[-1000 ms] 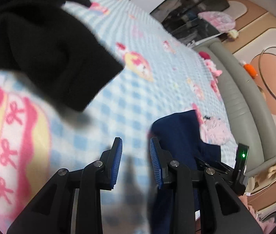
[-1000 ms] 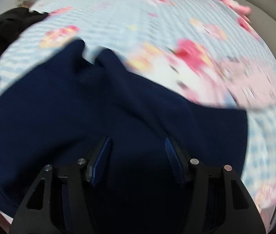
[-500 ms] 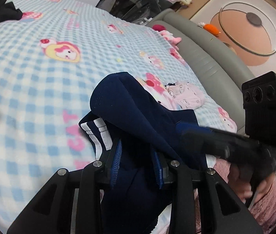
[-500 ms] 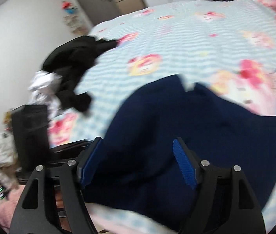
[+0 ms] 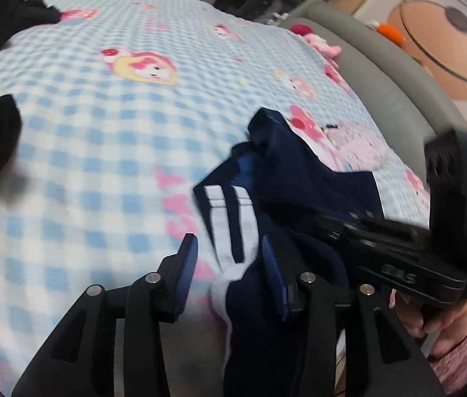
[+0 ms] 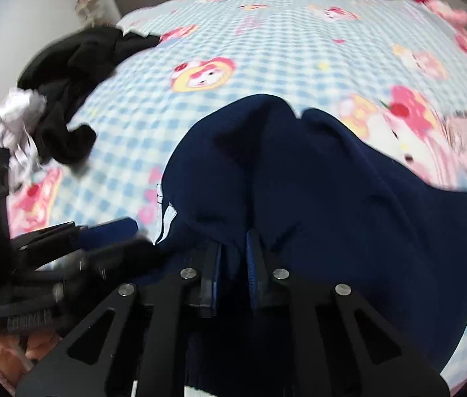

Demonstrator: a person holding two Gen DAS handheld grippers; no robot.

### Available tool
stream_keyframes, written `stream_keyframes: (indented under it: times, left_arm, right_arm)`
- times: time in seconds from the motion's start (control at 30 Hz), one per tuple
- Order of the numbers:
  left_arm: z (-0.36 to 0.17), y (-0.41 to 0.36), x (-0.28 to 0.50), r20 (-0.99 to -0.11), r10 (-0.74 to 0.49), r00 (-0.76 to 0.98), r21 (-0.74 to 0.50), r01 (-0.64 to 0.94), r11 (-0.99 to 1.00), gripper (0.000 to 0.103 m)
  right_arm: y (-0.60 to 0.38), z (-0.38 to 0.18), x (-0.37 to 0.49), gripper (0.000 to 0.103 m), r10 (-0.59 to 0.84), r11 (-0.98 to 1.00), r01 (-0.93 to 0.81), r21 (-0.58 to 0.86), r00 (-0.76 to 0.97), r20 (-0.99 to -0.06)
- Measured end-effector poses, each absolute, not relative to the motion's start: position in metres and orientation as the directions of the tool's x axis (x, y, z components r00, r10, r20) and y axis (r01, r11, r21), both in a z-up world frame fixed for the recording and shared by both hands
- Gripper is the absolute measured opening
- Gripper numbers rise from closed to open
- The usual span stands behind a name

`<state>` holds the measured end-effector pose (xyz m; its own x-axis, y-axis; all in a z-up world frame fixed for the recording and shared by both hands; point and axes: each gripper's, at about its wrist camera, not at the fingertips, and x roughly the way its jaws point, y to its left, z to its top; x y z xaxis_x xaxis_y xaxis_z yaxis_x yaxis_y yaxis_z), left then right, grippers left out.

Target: Fold clothes

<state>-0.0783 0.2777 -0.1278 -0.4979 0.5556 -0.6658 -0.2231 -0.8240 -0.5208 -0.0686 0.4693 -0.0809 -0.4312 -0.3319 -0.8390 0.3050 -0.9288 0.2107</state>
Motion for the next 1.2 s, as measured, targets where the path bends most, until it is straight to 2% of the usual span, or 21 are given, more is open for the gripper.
stream_keyframes:
  times: [0.13,0.23,0.3,0.33,0.4,0.5,0.57,0.7,0.77,0.87,0.93,0.97,1.0,1.03,1.07,1.13,1.17,1.2]
  left_arm:
    - [-0.124,0.292,-0.080,-0.646,0.583,-0.493,-0.525,-0.268,-0.808,0.044]
    - [-0.130,0.308,-0.085,-0.689,0.560,-0.461,-0.488,-0.275,-0.828,0.042]
    - [-0.138,0.312,-0.088,-0.724,0.530,-0.443,-0.465,-0.255,-0.848,0.020]
    - [-0.142,0.315,-0.089,-0.740,0.514,-0.433,-0.452,-0.245,-0.858,0.017]
    - [-0.141,0.302,-0.091,-0.718,0.542,-0.437,-0.508,-0.204,-0.837,0.010]
    - [-0.130,0.280,-0.085,-0.705,0.505,-0.499,-0.496,-0.161,-0.853,0.007]
    - [-0.128,0.268,-0.083,-0.696,0.502,-0.514,-0.511,-0.136,-0.849,0.007]
    - [-0.128,0.247,-0.080,-0.677,0.512,-0.529,-0.557,-0.088,-0.826,0.003]
    - [-0.129,0.236,-0.078,-0.667,0.517,-0.536,-0.579,-0.064,-0.813,0.003]
    - [-0.129,0.219,-0.076,-0.652,0.523,-0.548,-0.610,-0.029,-0.791,0.003]
    - [-0.129,0.208,-0.074,-0.642,0.527,-0.557,-0.631,-0.006,-0.776,0.005]
    - [-0.129,0.203,-0.073,-0.638,0.528,-0.561,-0.641,0.006,-0.767,0.012]
    - [-0.129,0.198,-0.072,-0.633,0.530,-0.565,-0.651,0.017,-0.759,0.038]
    - [-0.129,0.192,-0.071,-0.628,0.531,-0.569,-0.661,0.029,-0.750,0.059]
    - [-0.130,0.187,-0.070,-0.623,0.533,-0.573,-0.670,0.040,-0.741,0.069]
    - [-0.136,0.191,-0.078,-0.639,0.531,-0.556,-0.663,0.048,-0.747,0.069]
    - [-0.140,0.197,-0.082,-0.670,0.503,-0.546,-0.627,0.054,-0.777,0.053]
    - [-0.144,0.204,-0.086,-0.713,0.451,-0.537,-0.567,0.062,-0.821,0.025]
  right_arm:
    - [0.488,-0.073,-0.061,0.012,-0.476,-0.878,0.273,0.393,-0.434,-0.765]
    - [0.498,-0.070,-0.062,0.012,-0.556,-0.830,0.243,0.503,-0.437,-0.707]
    - [0.502,-0.069,-0.064,0.012,-0.560,-0.825,0.222,0.520,-0.447,-0.698]
    - [0.501,-0.067,-0.064,0.012,-0.541,-0.838,0.222,0.498,-0.451,-0.710]
    - [0.498,-0.065,-0.064,0.012,-0.498,-0.866,0.224,0.447,-0.460,-0.735]
    - [0.491,-0.065,-0.066,0.015,-0.393,-0.919,0.230,0.320,-0.479,-0.785]
    - [0.485,-0.069,-0.069,0.028,-0.324,-0.943,0.236,0.235,-0.485,-0.812]
    - [0.479,-0.079,-0.074,0.033,-0.198,-0.967,0.240,0.090,-0.482,-0.854]
    - [0.481,-0.085,-0.076,0.048,-0.154,-0.971,0.237,0.046,-0.463,-0.873]
    - [0.484,-0.096,-0.081,0.050,-0.092,-0.971,0.239,-0.013,-0.422,-0.902]
    - [0.488,-0.097,-0.083,0.050,-0.107,-0.968,0.251,0.002,-0.404,-0.908]
    - [0.489,-0.093,-0.085,0.050,-0.103,-0.966,0.257,-0.005,-0.406,-0.908]
    - [0.489,-0.088,-0.087,0.050,-0.101,-0.965,0.261,-0.012,-0.416,-0.904]
    - [0.490,-0.080,-0.090,0.050,-0.101,-0.965,0.261,-0.020,-0.443,-0.891]
    - [0.491,-0.072,-0.092,0.050,-0.105,-0.965,0.262,-0.024,-0.469,-0.877]
    - [0.493,-0.058,-0.102,0.050,-0.126,-0.966,0.260,-0.012,-0.508,-0.852]
    - [0.494,-0.052,-0.107,0.050,-0.135,-0.966,0.259,-0.006,-0.523,-0.842]
    - [0.493,-0.050,-0.112,0.051,-0.139,-0.965,0.262,-0.005,-0.530,-0.837]
